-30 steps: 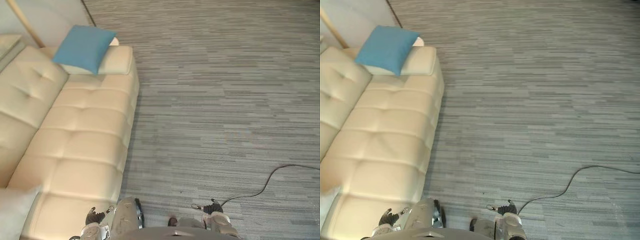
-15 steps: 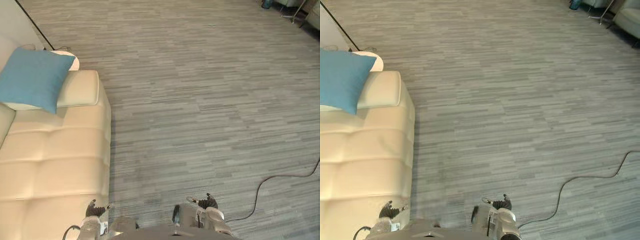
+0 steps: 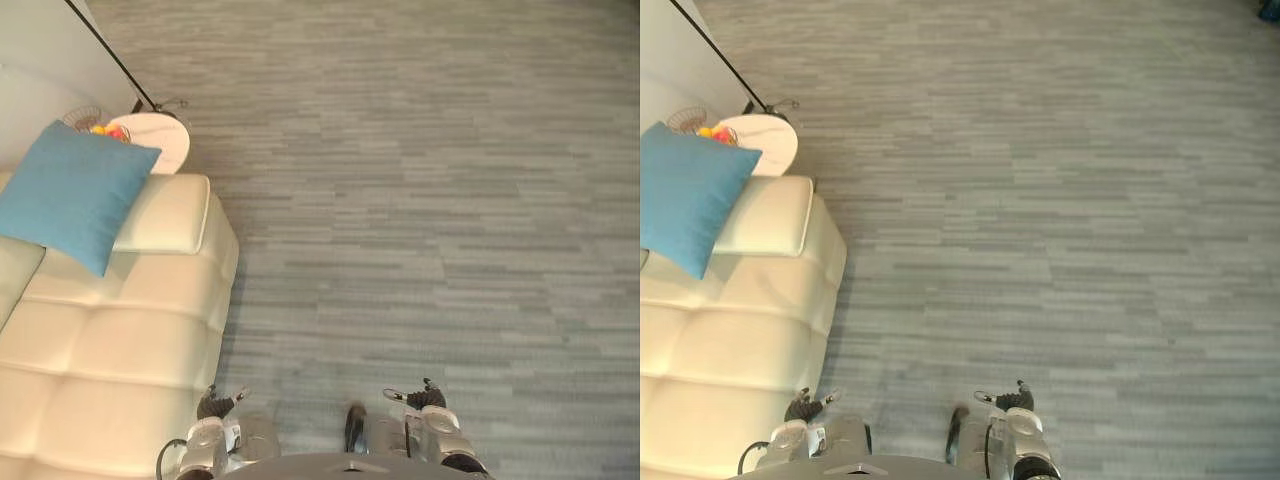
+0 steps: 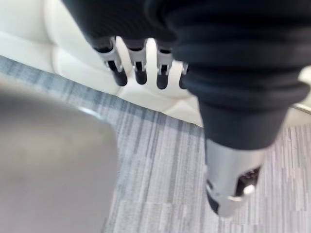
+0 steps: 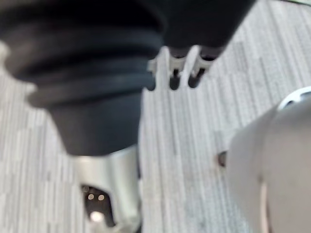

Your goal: Pick up cushions and gather them together orderly.

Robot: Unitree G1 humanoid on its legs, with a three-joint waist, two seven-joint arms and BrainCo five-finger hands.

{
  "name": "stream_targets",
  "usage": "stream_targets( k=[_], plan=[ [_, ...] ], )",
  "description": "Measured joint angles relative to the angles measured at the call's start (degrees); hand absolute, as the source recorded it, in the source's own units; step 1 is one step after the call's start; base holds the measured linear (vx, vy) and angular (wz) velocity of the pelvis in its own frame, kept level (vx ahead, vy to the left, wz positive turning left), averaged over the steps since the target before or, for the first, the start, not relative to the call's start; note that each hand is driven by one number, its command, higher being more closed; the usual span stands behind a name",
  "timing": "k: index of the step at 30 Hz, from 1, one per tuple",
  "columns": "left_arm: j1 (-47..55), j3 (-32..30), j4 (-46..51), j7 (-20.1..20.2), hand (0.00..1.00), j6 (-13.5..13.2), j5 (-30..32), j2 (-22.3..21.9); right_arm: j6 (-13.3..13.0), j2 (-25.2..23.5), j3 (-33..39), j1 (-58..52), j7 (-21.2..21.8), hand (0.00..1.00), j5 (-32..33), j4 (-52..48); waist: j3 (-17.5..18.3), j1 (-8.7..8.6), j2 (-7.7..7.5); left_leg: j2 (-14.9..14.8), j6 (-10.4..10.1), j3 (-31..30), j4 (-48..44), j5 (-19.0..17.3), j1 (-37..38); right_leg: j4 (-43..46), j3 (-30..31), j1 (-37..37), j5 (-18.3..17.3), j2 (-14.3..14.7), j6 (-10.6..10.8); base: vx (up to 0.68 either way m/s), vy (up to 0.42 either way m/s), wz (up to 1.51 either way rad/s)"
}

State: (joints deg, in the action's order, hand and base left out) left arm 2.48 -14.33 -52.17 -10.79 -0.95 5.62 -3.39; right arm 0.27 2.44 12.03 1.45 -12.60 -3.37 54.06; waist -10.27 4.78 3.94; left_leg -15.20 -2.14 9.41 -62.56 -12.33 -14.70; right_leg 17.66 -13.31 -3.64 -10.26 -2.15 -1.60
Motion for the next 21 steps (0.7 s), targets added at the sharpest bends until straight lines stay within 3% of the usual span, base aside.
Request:
stream_targets(
  k=[3, 5, 6, 7, 9, 10, 11, 12, 13, 14, 15, 16, 17, 19, 20, 21],
  plan=[
    [-0.31, 0.80, 0.45, 0.02, 0.00, -0.42, -0.85, 0.35, 0.40, -0.24, 1.93, 0.69, -0.07, 0.00, -0.45, 1.08, -0.14, 0.19, -0.32, 2.64, 0.33, 6.23, 20.46, -1.44, -4.70, -6.63, -2.40, 6.87, 0.11, -1.53, 2.05, 0.52, 0.085, 0.41],
    [-0.57, 2.16, -0.06, 0.02, 0.00, -0.47, -0.99, 0.76, 0.74, 0.95, 2.79, 0.83, -0.11, 0.00, -0.53, 1.77, -0.04, 0.43, -0.71, 7.70, 0.07, 9.81, 44.56, 5.86, -3.86, -10.50, -4.52, 11.34, -0.92, -3.46, 4.52, 0.49, 0.173, 0.49],
    [-0.69, 2.31, -0.22, 0.11, 0.00, -0.58, -1.12, 0.85, 0.73, 1.35, 2.69, 1.05, -0.12, 0.00, -0.55, 2.36, -0.03, 0.78, -0.81, 8.39, 1.20, 9.72, 46.27, 10.16, -3.45, -11.06, -4.47, 12.14, -1.34, -3.63, 5.21, 0.52, 0.205, 0.26],
    [-1.03, 3.26, -0.39, 0.18, 0.00, -0.75, -0.99, 1.94, 0.93, 1.36, 2.52, 1.37, -0.12, 0.00, -0.69, 3.99, 0.73, 1.33, -2.24, 11.02, 4.27, 10.17, 47.76, 12.13, -2.42, -12.37, -4.12, 13.45, -1.32, -5.21, 5.20, 0.53, 0.200, 0.23],
    [-1.11, 3.12, -0.29, 0.67, 0.00, -1.12, -1.11, 2.81, 0.94, 0.88, 2.02, 1.79, -0.01, 0.00, -1.31, 4.62, 1.11, 1.33, -3.89, 12.58, 6.49, 9.53, 44.44, 9.23, -3.52, -11.13, -3.13, 13.40, -0.37, -6.69, 5.83, 0.47, 0.180, 0.31],
    [-1.17, 3.07, -0.34, 0.85, 0.00, -1.37, -1.27, 2.92, 1.03, 0.97, 2.19, 1.90, -0.01, 0.00, -1.60, 5.63, 1.11, 1.48, -4.02, 12.62, 7.04, 9.16, 41.26, 6.46, -3.66, -7.20, -1.88, 13.04, -0.43, -7.42, 5.97, 0.49, 0.224, 0.32],
    [-1.10, 3.08, -0.70, 0.86, 0.00, -1.44, -1.58, 2.96, 1.19, 1.00, 2.36, 1.48, 0.01, 0.00, -1.61, 6.04, 1.21, 1.60, -3.94, 12.66, 7.35, 8.46, 39.18, 3.47, -2.45, 2.27, -0.28, 10.68, -0.28, -8.50, 7.21, 0.67, 0.306, 0.47],
    [-1.16, 3.29, -1.98, 0.89, 0.00, -1.38, -1.60, 3.80, 1.16, 0.61, 2.37, 0.96, 0.01, 0.00, -1.60, 6.01, 1.33, 0.90, -4.28, 13.60, 7.72, 7.12, 38.71, 1.53, 0.08, 16.61, 1.59, 6.13, 2.58, -10.39, 12.17, 0.47, 0.219, 0.48],
    [-1.21, 3.37, -2.50, 0.90, 0.00, -1.34, -1.60, 4.17, 1.16, 0.42, 2.37, 0.73, 0.01, 0.00, -1.61, 6.00, 1.33, 0.45, -4.54, 14.24, 7.79, 6.00, 38.73, 1.16, 1.13, 21.67, 2.79, 4.50, 3.21, -10.68, 13.77, 0.57, 0.182, 0.84],
    [-1.20, 3.77, -3.50, 0.89, 0.00, -0.65, -1.57, 4.60, 1.16, 0.30, 2.34, -0.15, 0.04, 0.00, -1.60, 5.82, 1.27, -0.32, -4.78, 15.34, 8.29, 3.62, 38.87, -0.12, 4.75, 34.65, 4.78, 0.19, 2.74, -10.69, 14.03, 0.38, 0.070, 0.78],
    [-1.19, 3.59, -3.54, 0.84, 0.00, -0.28, -1.54, 4.60, 1.19, 0.36, 2.35, -0.86, 0.04, 0.00, -1.61, 5.48, 1.24, -0.29, -4.76, 15.86, 8.74, 2.54, 39.11, -0.58, 6.78, 39.19, 4.79, -1.84, 1.49, -10.60, 12.50, 0.54, 0.081, 0.89],
    [-0.84, 3.28, -3.59, 0.68, 0.00, -0.06, -1.49, 4.59, 0.83, 0.45, 2.64, -1.14, 0.08, 0.00, -1.36, 4.78, 1.19, -0.29, -4.56, 16.38, 8.91, 0.88, 40.58, -1.64, 10.02, 42.66, 4.52, -4.76, -0.59, -10.20, 9.36, 0.31, 0.024, 0.55],
    [-0.68, 3.25, -3.63, 0.65, 0.00, 0.00, -1.48, 4.59, 0.66, 0.56, 2.59, -1.05, 0.09, 0.00, -1.50, 4.62, 1.22, -0.35, -4.44, 16.49, 8.74, 0.15, 41.13, -2.23, 11.19, 42.82, 4.32, -6.07, -1.27, -9.83, 8.85, 0.43, -0.008, 0.79],
    [-1.17, 3.24, -3.62, 0.65, 0.00, 0.26, -1.50, 4.29, -0.15, 0.19, 2.76, -1.24, 0.13, 0.00, -1.41, 3.00, 1.16, -0.93, -4.08, 16.73, 8.14, -5.04, 43.22, -3.99, 15.73, 34.58, 3.75, -10.66, -4.59, -6.58, 6.59, 0.34, -0.053, 0.99],
    [-1.10, 3.22, -3.63, 0.64, 0.00, 0.31, -1.54, 4.16, -0.17, 0.11, 2.83, -1.21, 0.14, 0.00, -1.40, 2.92, 1.17, -1.14, -4.02, 16.67, 7.88, -6.27, 43.75, -4.16, 16.54, 31.45, 4.13, -11.31, -5.00, -5.70, 6.47, 0.35, -0.155, 1.32],
    [-1.16, 3.17, -3.56, 0.34, 0.00, 0.36, -1.55, 3.57, -0.15, -0.04, 3.06, -1.52, 0.13, 0.00, -1.29, 2.22, 1.34, -1.69, -3.94, 16.24, 6.92, -10.43, 44.01, -5.53, 17.98, 22.02, 6.63, -12.90, -5.20, -2.81, 6.27, 0.41, -0.219, 1.37]
  ],
)
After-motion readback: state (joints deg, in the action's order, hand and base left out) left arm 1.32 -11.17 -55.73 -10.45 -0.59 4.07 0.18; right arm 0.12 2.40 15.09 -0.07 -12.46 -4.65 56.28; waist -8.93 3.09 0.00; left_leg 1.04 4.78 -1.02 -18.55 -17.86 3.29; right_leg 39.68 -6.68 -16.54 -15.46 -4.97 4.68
